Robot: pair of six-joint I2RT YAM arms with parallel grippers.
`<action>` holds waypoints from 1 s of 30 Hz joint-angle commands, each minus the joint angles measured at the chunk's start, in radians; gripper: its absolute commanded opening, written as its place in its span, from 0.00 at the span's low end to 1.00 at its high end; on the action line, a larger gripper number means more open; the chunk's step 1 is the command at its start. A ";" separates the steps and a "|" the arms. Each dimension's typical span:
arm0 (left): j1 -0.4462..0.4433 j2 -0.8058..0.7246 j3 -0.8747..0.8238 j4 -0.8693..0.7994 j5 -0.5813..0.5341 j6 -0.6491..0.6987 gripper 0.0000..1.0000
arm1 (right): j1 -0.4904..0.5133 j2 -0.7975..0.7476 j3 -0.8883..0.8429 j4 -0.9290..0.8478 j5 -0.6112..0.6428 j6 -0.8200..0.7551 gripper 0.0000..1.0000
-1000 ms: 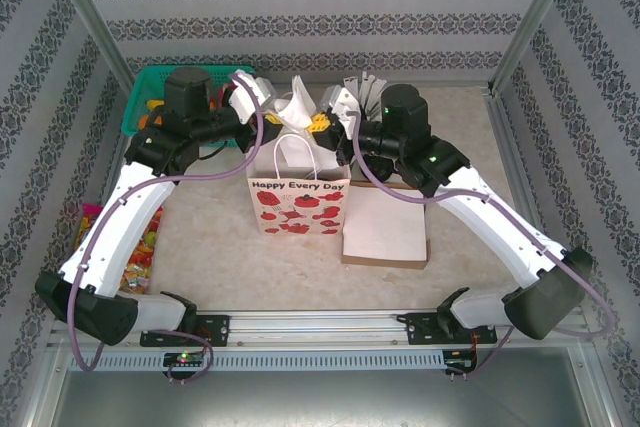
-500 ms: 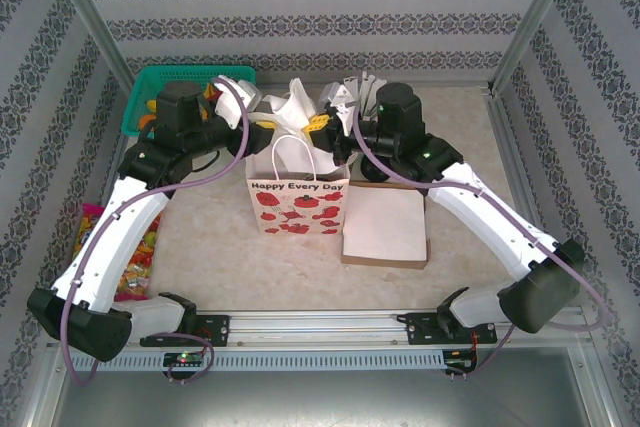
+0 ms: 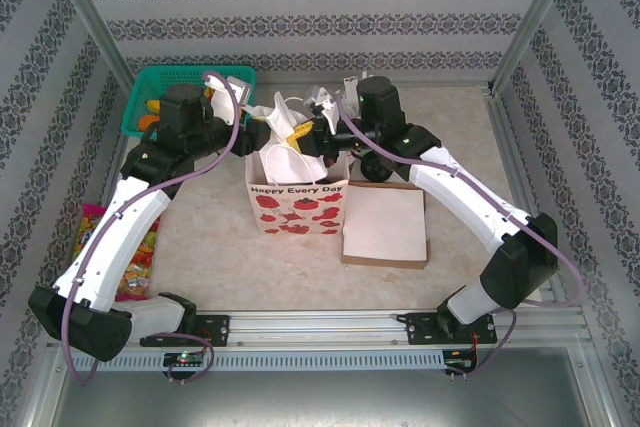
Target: Pack the takeout coffee
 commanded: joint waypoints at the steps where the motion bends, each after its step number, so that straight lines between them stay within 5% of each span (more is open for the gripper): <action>1: 0.009 -0.029 -0.021 -0.005 -0.001 -0.045 0.68 | 0.007 0.018 0.035 -0.039 -0.102 -0.025 0.00; 11: 0.010 -0.041 -0.022 -0.073 -0.072 -0.057 0.69 | 0.013 0.080 0.085 -0.120 -0.110 -0.076 0.00; 30: 0.010 -0.113 -0.045 -0.124 -0.158 -0.034 0.72 | 0.084 0.081 0.029 0.067 -0.002 0.044 0.00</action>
